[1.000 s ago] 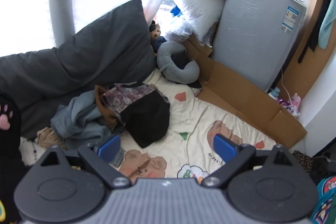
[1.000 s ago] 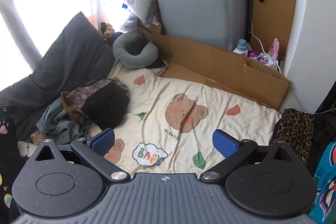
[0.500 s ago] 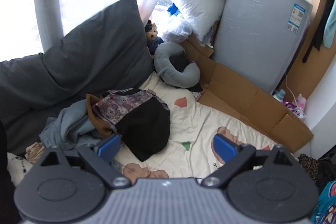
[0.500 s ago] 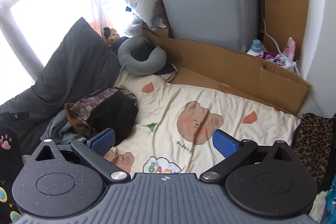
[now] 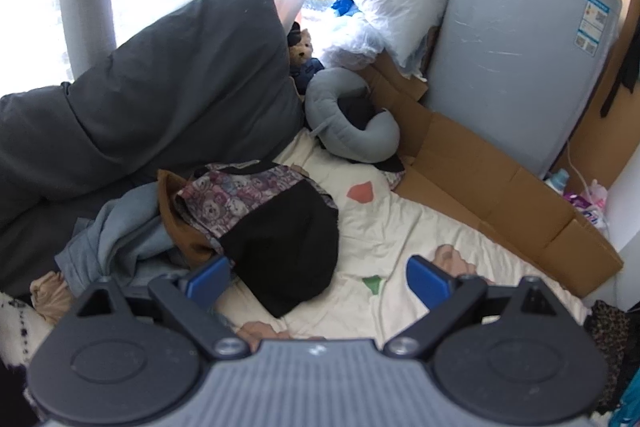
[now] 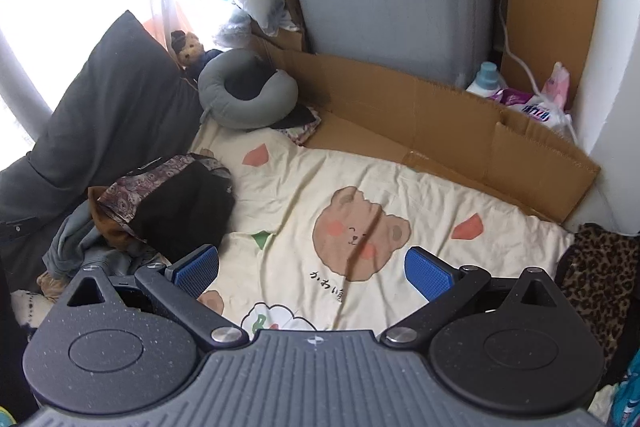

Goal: Fold clothes
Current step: 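Move both grippers toward the black garment with bear-print lining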

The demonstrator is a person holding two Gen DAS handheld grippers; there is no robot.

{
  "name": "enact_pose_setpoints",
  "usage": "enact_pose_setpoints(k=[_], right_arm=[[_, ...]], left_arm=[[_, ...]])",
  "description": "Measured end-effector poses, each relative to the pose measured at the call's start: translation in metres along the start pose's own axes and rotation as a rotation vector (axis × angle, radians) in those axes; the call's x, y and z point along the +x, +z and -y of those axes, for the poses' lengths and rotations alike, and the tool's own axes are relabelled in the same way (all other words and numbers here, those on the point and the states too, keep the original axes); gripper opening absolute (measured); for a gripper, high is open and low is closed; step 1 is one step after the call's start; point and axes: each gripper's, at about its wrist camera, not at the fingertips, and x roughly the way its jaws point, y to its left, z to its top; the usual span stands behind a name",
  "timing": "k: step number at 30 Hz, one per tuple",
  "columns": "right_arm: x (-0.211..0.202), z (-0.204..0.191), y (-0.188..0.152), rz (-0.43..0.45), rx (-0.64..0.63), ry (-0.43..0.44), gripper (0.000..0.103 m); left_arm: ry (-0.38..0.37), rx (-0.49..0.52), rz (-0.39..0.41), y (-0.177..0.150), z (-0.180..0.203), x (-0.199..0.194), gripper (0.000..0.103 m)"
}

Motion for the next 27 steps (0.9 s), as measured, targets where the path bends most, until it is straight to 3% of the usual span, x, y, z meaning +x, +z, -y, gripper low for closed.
enact_pose_setpoints(k=[11,27], right_arm=[[0.069,0.004,-0.01,0.036,-0.097,0.07,0.101],[0.168,0.015,-0.043,0.052,-0.057,0.163,0.094]], left_arm=[[0.036,-0.03,0.043,-0.013,-0.029,0.067,0.087],[0.025,-0.046,0.062,-0.04,-0.066,0.173,0.067]])
